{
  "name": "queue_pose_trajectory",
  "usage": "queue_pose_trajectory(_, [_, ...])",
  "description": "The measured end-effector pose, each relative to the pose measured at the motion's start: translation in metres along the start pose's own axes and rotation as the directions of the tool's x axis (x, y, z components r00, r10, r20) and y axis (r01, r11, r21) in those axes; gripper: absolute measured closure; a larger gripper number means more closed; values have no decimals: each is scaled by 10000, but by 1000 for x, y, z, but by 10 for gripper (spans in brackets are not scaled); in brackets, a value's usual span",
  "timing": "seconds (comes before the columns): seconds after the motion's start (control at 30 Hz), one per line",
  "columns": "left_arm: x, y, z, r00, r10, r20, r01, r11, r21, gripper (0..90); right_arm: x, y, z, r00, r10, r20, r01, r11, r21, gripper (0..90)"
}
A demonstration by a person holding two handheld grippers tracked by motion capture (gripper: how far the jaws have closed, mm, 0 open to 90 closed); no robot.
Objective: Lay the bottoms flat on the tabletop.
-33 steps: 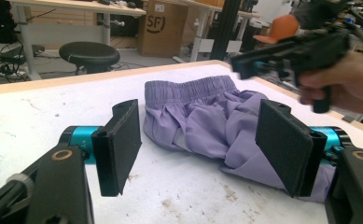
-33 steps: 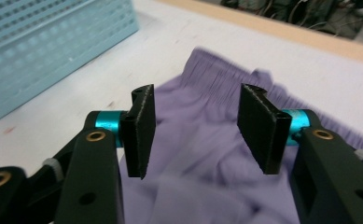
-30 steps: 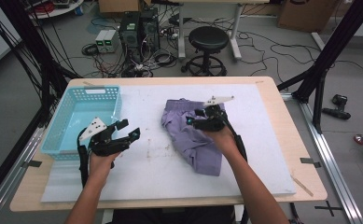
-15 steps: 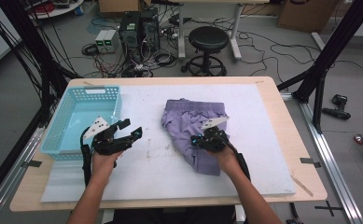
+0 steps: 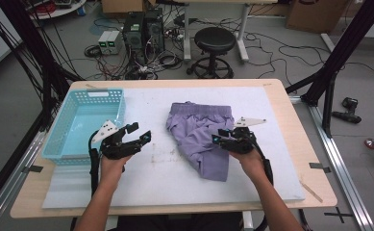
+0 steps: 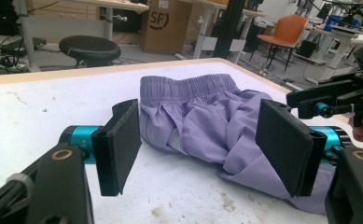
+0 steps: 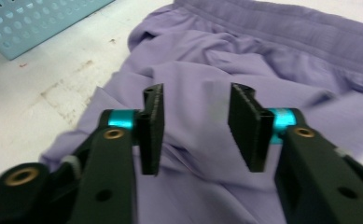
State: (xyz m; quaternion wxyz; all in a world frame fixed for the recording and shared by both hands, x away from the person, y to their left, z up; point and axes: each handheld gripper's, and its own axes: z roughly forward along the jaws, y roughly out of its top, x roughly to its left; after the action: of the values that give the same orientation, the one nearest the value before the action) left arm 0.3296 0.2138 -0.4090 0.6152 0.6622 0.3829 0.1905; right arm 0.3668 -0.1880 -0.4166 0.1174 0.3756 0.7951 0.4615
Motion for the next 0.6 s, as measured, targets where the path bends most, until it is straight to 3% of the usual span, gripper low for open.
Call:
queue_pose_trajectory(0.1, [1,0,0,10000,-52,-63,52,10000,-7,309,16,5,15,9984,-409,-391,416,9990,185,533])
queue_pose_trajectory(0.23, [-1,-1,1,10000,-65,-8,66,9999,77,309,35,8,45,9928,-894,-791,959,9920,820,561])
queue_pose_trajectory(0.3, [-2,-2,2,10000,-25,7,24,9999,152,309,41,7,59,9888,-1100,-1012,1233,9831,1356,668])
queue_pose_trajectory(0.37, [-2,-3,3,10000,-8,46,7,9997,224,309,45,7,65,9847,-1258,-1208,1480,9691,1974,853])
queue_pose_trajectory(0.43, [-2,-3,3,10000,-23,52,22,9997,243,309,45,8,61,9833,-1339,-1234,1559,9693,1904,899])
queue_pose_trajectory(0.6, [-1,-3,5,10000,-74,51,73,9997,252,309,26,13,23,9897,-961,-1063,1047,9915,778,900])
